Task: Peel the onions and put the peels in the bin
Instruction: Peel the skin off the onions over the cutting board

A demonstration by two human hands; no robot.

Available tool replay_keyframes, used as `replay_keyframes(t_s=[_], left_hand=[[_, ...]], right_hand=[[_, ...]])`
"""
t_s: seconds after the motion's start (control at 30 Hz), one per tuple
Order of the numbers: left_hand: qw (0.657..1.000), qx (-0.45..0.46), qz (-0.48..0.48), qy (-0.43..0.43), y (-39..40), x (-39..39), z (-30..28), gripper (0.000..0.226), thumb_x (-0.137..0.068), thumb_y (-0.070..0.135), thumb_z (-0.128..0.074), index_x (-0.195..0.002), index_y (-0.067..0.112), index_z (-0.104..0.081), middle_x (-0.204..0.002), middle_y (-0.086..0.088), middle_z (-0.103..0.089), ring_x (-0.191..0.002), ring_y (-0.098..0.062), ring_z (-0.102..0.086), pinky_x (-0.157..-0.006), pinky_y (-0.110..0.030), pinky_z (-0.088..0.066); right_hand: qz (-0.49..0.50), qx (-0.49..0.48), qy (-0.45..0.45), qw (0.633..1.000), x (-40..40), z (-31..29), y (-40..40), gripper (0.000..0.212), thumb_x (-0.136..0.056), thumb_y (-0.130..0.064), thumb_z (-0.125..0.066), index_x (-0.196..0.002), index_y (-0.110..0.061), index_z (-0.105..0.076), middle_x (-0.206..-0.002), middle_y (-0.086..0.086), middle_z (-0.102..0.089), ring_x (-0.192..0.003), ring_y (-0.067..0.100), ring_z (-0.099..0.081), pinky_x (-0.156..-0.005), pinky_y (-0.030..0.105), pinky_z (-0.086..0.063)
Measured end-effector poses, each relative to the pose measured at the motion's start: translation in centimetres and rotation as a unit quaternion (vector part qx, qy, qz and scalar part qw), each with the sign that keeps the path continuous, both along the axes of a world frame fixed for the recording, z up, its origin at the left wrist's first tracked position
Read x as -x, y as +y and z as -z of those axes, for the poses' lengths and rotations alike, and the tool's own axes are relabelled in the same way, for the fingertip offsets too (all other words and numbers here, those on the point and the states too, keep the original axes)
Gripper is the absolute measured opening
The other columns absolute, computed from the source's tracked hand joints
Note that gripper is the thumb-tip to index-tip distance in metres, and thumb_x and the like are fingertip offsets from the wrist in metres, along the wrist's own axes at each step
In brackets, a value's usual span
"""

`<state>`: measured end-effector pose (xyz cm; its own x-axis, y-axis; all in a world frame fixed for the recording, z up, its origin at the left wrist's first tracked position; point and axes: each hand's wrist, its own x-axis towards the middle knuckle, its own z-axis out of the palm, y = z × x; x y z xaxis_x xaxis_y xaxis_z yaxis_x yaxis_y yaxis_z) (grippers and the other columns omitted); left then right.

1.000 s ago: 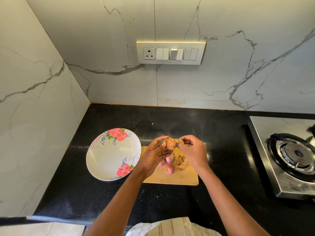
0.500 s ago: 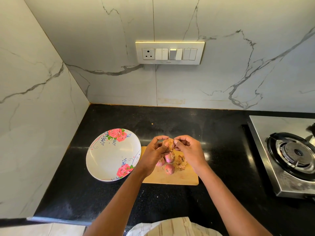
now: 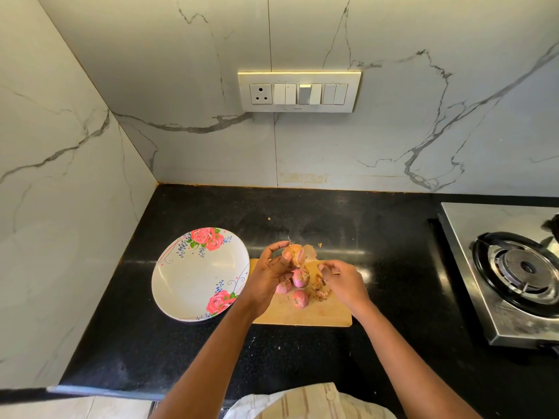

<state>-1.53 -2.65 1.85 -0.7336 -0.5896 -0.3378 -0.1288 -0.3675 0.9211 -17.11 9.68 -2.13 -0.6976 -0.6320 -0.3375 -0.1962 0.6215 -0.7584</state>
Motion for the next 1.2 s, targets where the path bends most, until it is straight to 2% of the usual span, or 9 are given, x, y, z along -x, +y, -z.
replay_keyframes(t_s=[0.1, 0.2, 0.33, 0.4, 0.5, 0.63, 0.8, 0.9, 1.2], left_hand=[[1.000, -0.011, 0.002, 0.009, 0.2, 0.3, -0.1, 0.044, -0.096, 0.030, -0.060, -0.138, 0.024, -0.050, -0.128, -0.006, -0.068, -0.118, -0.025, -0.066, -0.102, -0.038, -0.053], [1.000, -0.003, 0.007, 0.012, 0.1, 0.5, -0.1, 0.037, -0.100, 0.021, -0.059, -0.137, 0.026, -0.052, -0.131, -0.007, -0.066, -0.119, -0.026, -0.066, -0.100, -0.036, -0.054], [1.000, 0.000, 0.009, 0.012, 0.0, 0.5, -0.1, 0.036, -0.099, 0.021, -0.058, -0.134, 0.031, -0.054, -0.134, -0.004, -0.063, -0.121, -0.022, -0.065, -0.098, -0.034, -0.055], [1.000, 0.002, 0.011, 0.012, 0.1, 0.5, 0.0, 0.036, -0.099, 0.021, -0.059, -0.133, 0.031, -0.054, -0.134, -0.003, -0.063, -0.121, -0.021, -0.065, -0.099, -0.034, -0.055], [1.000, 0.021, 0.018, 0.002, 0.1, 0.7, 0.4, 0.035, -0.100, 0.023, -0.060, -0.134, 0.031, -0.055, -0.136, -0.002, -0.062, -0.123, -0.021, -0.064, -0.107, -0.042, -0.051], [0.998, 0.064, 0.017, -0.020, 0.0, 0.7, 0.9, 0.041, -0.092, 0.035, -0.067, -0.132, 0.034, -0.060, -0.134, 0.003, -0.063, -0.125, -0.020, -0.062, -0.109, -0.048, -0.049], [0.993, 0.109, 0.005, -0.035, -0.3, 0.8, 1.3, 0.037, -0.094, 0.037, -0.067, -0.130, 0.034, -0.060, -0.130, 0.007, -0.064, -0.121, -0.014, -0.062, -0.105, -0.043, -0.053], [0.992, 0.123, 0.008, -0.039, -0.3, 1.3, 1.2, 0.034, -0.095, 0.031, -0.068, -0.128, 0.033, -0.061, -0.129, 0.007, -0.064, -0.121, -0.015, -0.062, -0.103, -0.038, -0.054], [0.994, 0.107, 0.002, -0.034, -0.4, 0.8, 1.4, 0.034, -0.094, 0.032, -0.069, -0.128, 0.035, -0.063, -0.127, 0.011, -0.066, -0.120, -0.013, -0.064, -0.106, -0.043, -0.052]], right_hand=[[-0.016, 0.013, 0.046, 0.999, -0.3, -1.0, -0.1, 0.020, -0.097, -0.039, -0.066, -0.112, -0.027, -0.072, -0.109, -0.011, -0.063, -0.099, 0.008, -0.062, -0.086, 0.029, -0.050], [-0.018, 0.065, 0.062, 0.996, -0.5, -2.6, -0.7, 0.005, -0.095, -0.028, -0.070, -0.099, -0.030, -0.072, -0.093, -0.020, -0.069, -0.088, -0.004, -0.064, -0.072, 0.010, -0.045], [-0.052, 0.020, 0.078, 0.995, -0.2, -2.3, -0.7, 0.014, -0.093, -0.012, -0.071, -0.099, -0.023, -0.077, -0.091, -0.015, -0.071, -0.088, 0.001, -0.068, -0.069, 0.005, -0.044], [-0.062, -0.003, 0.082, 0.995, -0.2, -1.8, -0.3, 0.013, -0.095, -0.014, -0.069, -0.104, -0.019, -0.078, -0.099, -0.008, -0.075, -0.091, 0.004, -0.067, -0.070, 0.003, -0.043], [-0.080, -0.017, 0.103, 0.991, -0.1, -1.9, 0.1, 0.024, -0.100, -0.031, -0.063, -0.116, -0.017, -0.075, -0.117, -0.004, -0.071, -0.106, 0.011, -0.066, -0.088, 0.020, -0.047], [-0.058, 0.115, 0.002, 0.992, -0.3, -2.9, -0.3, 0.026, -0.098, -0.039, -0.065, -0.118, -0.024, -0.073, -0.112, -0.012, -0.073, -0.104, 0.005, -0.070, -0.090, 0.030, -0.058], [-0.055, 0.168, 0.034, 0.984, -1.4, -3.5, -1.1, 0.024, -0.093, -0.031, -0.073, -0.115, -0.022, -0.076, -0.102, -0.014, -0.075, -0.094, -0.003, -0.069, -0.085, 0.027, -0.060], [-0.043, 0.173, 0.044, 0.983, -1.1, -3.4, -0.8, 0.022, -0.093, -0.026, -0.074, -0.113, -0.022, -0.077, -0.099, -0.013, -0.076, -0.091, 0.000, -0.071, -0.084, 0.031, -0.061], [-0.037, 0.201, -0.001, 0.979, -1.5, -3.8, -0.8, 0.021, -0.092, -0.017, -0.073, -0.113, -0.014, -0.077, -0.099, -0.004, -0.077, -0.084, 0.005, -0.075, -0.080, 0.033, -0.063]])
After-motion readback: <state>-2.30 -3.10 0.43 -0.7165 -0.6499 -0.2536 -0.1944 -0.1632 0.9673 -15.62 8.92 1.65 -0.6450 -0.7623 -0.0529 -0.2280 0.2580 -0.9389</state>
